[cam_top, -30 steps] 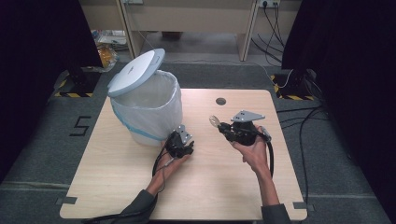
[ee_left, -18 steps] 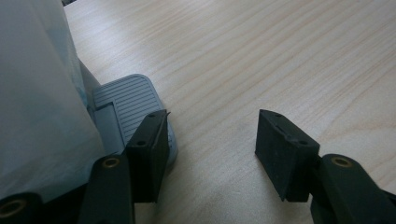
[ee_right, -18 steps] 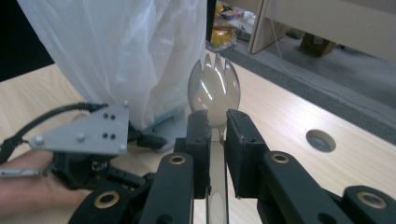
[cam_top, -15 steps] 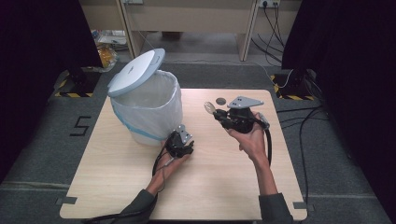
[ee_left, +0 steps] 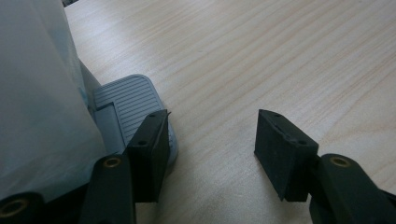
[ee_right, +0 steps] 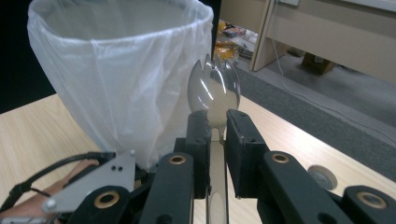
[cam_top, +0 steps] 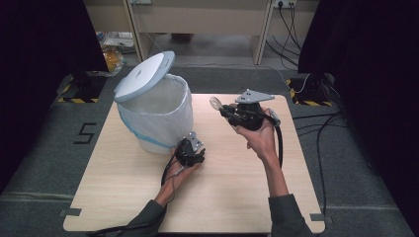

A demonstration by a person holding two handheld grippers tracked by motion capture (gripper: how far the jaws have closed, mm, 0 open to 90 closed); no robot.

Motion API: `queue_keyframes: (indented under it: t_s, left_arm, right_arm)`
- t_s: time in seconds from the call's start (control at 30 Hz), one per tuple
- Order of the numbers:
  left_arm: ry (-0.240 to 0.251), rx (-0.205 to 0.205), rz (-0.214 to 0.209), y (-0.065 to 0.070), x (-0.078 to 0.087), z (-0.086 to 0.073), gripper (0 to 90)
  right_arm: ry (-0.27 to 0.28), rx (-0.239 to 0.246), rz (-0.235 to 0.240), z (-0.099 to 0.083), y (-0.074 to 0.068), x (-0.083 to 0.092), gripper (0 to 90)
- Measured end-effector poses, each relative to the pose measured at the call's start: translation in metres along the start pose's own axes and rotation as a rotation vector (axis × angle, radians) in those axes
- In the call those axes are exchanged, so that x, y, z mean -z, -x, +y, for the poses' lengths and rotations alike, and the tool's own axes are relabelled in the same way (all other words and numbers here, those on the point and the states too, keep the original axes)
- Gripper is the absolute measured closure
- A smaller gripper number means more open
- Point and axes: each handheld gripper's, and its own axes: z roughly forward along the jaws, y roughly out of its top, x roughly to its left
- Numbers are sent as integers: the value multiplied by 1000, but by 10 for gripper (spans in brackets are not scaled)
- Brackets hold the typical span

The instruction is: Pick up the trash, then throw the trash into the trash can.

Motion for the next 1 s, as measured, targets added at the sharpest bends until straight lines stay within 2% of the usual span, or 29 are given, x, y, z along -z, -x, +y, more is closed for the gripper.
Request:
queue_keyframes:
  t_s: [0.37,0.47,1.0]
  left_arm:
    - [3,-10,1,-1,-1,0,450]
    - [10,5,5,0,-2,0,451]
    - [6,-2,0,-1,-2,1,452]
  right_arm:
    - [4,40,29,30,-9,-15,796]
    - [6,43,30,36,-11,-17,796]
    - [6,73,70,64,-26,-34,796]
